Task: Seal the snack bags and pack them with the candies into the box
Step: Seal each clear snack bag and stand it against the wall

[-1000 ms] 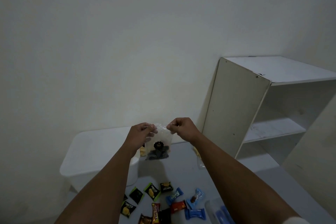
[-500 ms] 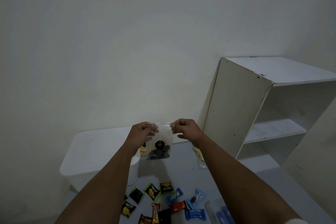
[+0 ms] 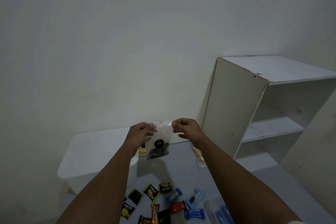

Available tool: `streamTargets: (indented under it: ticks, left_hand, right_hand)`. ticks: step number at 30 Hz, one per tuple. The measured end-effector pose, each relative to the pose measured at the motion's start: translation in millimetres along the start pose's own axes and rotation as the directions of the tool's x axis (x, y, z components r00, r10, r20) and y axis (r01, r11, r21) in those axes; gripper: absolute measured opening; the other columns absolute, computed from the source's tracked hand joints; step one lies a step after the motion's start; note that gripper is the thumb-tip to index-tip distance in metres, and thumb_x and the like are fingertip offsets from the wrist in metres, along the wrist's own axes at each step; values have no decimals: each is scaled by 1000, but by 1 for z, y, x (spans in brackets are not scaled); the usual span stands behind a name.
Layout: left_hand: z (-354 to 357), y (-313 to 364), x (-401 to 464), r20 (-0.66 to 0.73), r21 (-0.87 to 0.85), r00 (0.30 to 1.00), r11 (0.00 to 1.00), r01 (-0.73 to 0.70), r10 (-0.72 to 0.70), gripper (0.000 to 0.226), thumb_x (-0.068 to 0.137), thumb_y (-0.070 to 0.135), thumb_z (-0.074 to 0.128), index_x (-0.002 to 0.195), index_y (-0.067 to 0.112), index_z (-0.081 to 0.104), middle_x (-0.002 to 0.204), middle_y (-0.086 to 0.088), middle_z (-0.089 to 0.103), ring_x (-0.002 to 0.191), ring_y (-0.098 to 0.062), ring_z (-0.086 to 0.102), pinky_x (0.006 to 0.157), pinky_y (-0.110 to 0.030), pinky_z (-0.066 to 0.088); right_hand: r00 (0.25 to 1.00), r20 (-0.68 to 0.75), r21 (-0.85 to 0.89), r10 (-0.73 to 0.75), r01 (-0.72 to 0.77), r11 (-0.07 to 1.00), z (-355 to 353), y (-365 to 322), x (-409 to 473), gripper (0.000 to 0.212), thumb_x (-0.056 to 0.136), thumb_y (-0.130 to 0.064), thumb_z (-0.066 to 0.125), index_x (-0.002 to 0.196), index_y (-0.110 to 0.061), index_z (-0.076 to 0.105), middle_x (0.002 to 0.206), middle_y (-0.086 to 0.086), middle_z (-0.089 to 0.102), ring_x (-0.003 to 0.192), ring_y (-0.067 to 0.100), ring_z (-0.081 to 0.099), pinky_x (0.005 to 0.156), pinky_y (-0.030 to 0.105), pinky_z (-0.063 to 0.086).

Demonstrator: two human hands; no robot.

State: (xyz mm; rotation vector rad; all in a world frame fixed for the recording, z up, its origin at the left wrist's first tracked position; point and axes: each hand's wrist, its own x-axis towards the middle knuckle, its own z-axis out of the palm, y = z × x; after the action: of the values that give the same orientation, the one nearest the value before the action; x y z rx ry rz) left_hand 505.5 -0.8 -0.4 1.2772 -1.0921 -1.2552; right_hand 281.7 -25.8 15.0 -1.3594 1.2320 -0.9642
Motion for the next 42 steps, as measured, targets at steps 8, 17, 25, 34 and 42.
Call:
streamTargets:
  ticks: [8,17,25,34,42]
  left_hand:
    - [1,1,-2,5,6,1000,1000,1,-1,22,98,27,62,101,9,75,97,-7,78,86,-18,67,86,-37,56]
    - [3,5,-5,-2,-2,1000,1000,0,0,23,99,27,62,103,8,74,98,-8,78,88,-18,67,86,-36,56]
    - [11,-4,-9,39,2,999,1000,12,-12,23,101,24,58,104,9,75,98,-10,78,87,-20,69,85,-37,58]
    - [50,-44,8,17,-21,996,996,86,-85,26,103,22,54,107,4,72,101,-13,76,90,-22,69,85,-37,56]
    - [90,-83,28,81,-15,967,970,243,-241,16,97,25,62,109,17,70,107,-6,76,101,-24,70,91,-42,54]
  right_hand:
    - [999,3,-18,-49,49,999,2,-1,-1,9,91,-24,72,86,-17,71,91,1,74,86,14,71,78,33,50]
    - [993,-11,-20,-117,117,993,11,-4,-3,12,95,-23,67,88,-13,66,88,5,70,81,12,71,70,25,50]
    - [994,-21,-42,-108,107,993,14,9,-2,14,95,-19,68,88,-7,68,85,9,70,76,11,71,71,27,51]
    - [993,6,-4,120,-120,993,-20,48,-21,24,87,-32,76,105,-16,73,101,0,77,96,16,73,86,39,53]
    - [944,18,49,328,-329,943,-57,105,-1,13,97,-23,63,105,-14,68,108,1,76,106,23,71,93,51,54]
